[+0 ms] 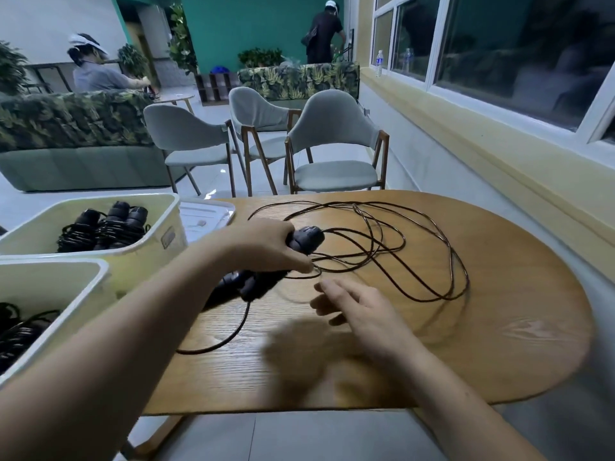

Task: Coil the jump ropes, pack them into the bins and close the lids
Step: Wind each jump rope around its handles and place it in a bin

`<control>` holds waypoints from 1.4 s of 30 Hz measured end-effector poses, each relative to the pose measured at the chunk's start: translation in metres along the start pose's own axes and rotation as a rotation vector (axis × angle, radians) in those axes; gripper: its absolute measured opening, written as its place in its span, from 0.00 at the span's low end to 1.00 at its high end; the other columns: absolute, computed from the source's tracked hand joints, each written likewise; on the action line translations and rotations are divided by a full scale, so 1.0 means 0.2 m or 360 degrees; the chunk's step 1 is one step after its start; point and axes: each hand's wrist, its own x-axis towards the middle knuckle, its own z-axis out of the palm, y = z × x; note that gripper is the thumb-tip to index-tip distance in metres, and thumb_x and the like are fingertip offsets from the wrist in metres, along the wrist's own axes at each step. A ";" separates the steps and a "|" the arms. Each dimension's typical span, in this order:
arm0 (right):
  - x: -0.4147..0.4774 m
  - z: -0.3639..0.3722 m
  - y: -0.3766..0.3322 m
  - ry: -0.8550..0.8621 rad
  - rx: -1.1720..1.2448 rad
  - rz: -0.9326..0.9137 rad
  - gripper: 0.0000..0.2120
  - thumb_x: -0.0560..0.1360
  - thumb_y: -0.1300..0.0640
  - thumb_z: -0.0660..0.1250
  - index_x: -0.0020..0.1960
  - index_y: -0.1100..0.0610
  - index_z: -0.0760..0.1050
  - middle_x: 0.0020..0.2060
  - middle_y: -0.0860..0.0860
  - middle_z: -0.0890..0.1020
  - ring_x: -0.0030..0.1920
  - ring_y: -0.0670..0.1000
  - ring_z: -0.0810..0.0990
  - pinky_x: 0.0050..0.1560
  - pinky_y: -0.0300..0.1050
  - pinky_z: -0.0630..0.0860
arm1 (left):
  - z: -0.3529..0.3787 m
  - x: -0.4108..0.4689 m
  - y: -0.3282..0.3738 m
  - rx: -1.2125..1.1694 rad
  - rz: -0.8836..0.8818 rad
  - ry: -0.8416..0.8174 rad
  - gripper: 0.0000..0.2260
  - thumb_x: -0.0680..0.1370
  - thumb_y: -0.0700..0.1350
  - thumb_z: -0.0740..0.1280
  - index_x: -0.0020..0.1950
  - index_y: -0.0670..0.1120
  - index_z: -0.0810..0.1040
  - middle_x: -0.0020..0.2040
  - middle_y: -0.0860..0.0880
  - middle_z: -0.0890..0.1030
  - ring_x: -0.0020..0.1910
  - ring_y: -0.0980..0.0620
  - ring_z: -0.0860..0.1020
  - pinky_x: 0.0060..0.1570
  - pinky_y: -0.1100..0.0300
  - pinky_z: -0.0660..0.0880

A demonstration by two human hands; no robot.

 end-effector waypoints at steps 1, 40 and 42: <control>-0.02 0.00 -0.01 -0.0023 0.0160 0.0115 0.22 0.85 0.39 0.60 0.63 0.54 0.82 0.53 0.52 0.88 0.54 0.50 0.87 0.61 0.57 0.82 | 0.05 -0.04 0.03 -0.0185 -0.0009 -0.0023 0.23 0.71 0.70 0.73 0.51 0.53 0.79 0.46 0.50 0.85 0.47 0.49 0.83 0.51 0.51 0.82; -0.27 -0.28 -0.14 -0.0797 0.0658 0.0084 0.34 0.80 0.34 0.69 0.62 0.66 0.75 0.48 0.61 0.81 0.33 0.51 0.74 0.28 0.41 0.67 | 0.55 -0.28 0.27 -0.2545 0.0364 0.0646 0.29 0.83 0.67 0.60 0.39 0.44 0.79 0.37 0.38 0.72 0.37 0.41 0.67 0.40 0.44 0.62; -0.27 -0.26 -0.14 -0.0737 0.0793 -0.0001 0.34 0.80 0.33 0.68 0.63 0.65 0.77 0.48 0.62 0.80 0.33 0.51 0.74 0.28 0.42 0.66 | 0.57 -0.30 0.33 -0.2530 0.0326 0.0617 0.32 0.84 0.65 0.59 0.41 0.36 0.74 0.34 0.37 0.69 0.34 0.41 0.64 0.36 0.48 0.59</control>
